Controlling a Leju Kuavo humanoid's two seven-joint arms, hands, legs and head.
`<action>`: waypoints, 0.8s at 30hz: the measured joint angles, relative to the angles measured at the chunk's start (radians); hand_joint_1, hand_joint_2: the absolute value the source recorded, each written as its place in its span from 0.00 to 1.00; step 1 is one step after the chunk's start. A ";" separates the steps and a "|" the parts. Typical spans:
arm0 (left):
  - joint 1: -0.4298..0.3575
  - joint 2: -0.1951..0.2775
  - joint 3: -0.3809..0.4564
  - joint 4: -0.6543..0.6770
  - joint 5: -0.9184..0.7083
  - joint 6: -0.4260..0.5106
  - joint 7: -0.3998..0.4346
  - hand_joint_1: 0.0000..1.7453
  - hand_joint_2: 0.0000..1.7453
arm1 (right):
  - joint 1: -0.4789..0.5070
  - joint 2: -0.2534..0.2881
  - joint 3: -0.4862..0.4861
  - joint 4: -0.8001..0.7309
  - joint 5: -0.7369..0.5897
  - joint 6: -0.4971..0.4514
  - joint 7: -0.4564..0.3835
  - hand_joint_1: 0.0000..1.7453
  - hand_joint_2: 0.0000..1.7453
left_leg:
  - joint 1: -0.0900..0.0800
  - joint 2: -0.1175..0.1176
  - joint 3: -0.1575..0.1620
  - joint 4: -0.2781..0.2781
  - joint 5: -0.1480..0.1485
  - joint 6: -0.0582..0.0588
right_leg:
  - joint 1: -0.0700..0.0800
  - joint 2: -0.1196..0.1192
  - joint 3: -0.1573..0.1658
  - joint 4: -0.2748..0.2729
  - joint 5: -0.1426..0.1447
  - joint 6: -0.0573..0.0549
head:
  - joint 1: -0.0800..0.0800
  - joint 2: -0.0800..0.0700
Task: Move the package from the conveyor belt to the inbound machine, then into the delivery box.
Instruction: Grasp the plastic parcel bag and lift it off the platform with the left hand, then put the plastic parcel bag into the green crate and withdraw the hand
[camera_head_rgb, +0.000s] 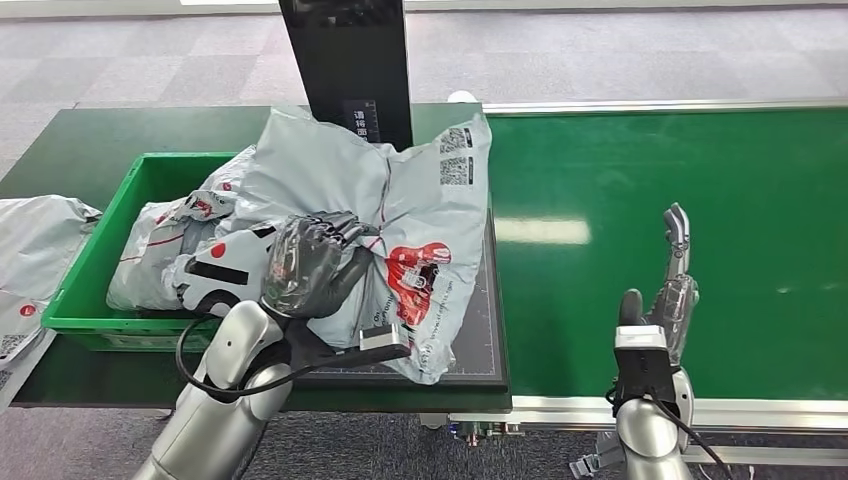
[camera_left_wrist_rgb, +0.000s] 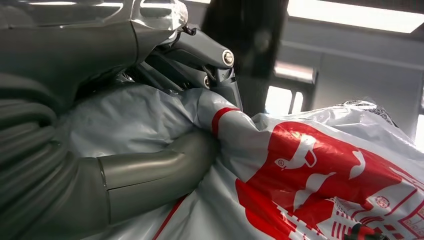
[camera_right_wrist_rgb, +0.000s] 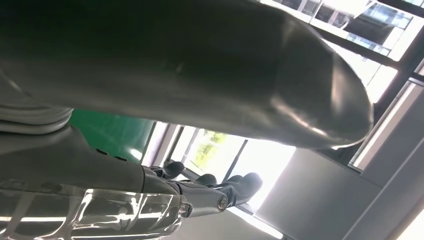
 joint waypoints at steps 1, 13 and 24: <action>0.005 0.007 0.016 -0.023 -0.011 0.012 0.006 1.00 1.00 | -0.001 0.000 0.000 0.000 0.001 0.002 0.000 0.00 0.00 | 0.000 0.000 0.000 0.000 0.000 0.000 | 0.000 0.000 0.000 0.000 0.000 0.000 | 0.000 0.000; -0.050 0.038 0.276 -0.113 -0.101 0.097 0.124 1.00 1.00 | 0.002 0.002 -0.001 0.000 0.001 0.001 0.006 0.00 0.00 | 0.000 0.000 0.000 0.000 0.001 0.000 | 0.000 0.000 0.000 0.000 0.000 0.000 | 0.000 0.000; -0.292 0.053 0.412 0.184 -0.101 0.057 0.223 1.00 1.00 | -0.006 0.002 0.020 0.000 -0.004 -0.008 0.025 0.00 0.00 | 0.000 0.000 0.000 0.000 0.003 -0.002 | 0.000 0.000 0.000 0.001 0.002 -0.002 | 0.000 0.000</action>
